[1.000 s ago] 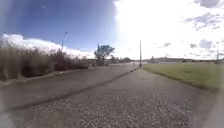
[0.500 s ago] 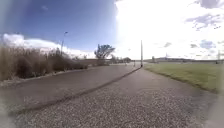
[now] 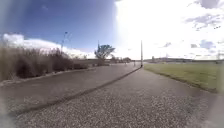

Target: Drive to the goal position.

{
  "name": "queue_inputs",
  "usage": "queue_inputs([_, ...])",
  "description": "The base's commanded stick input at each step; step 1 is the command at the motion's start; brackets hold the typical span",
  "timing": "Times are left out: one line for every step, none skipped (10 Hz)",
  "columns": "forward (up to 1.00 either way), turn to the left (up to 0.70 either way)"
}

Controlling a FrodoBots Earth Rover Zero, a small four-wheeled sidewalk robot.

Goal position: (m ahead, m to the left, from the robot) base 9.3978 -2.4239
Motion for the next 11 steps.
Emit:
queue_inputs([0.55, -0.6])
queue_inputs([1.0, -0.26])
queue_inputs([1.0, -0.14])
queue_inputs([1.0, -0.01])
queue_inputs([1.0, -0.33])
queue_inputs([1.0, -0.25])
queue_inputs([1.0, -0.18])
queue_inputs([1.0, -0.13])
queue_inputs([1.0, -0.4])
queue_inputs([1.0, -0.4])
queue_inputs([1.0, -0.4])
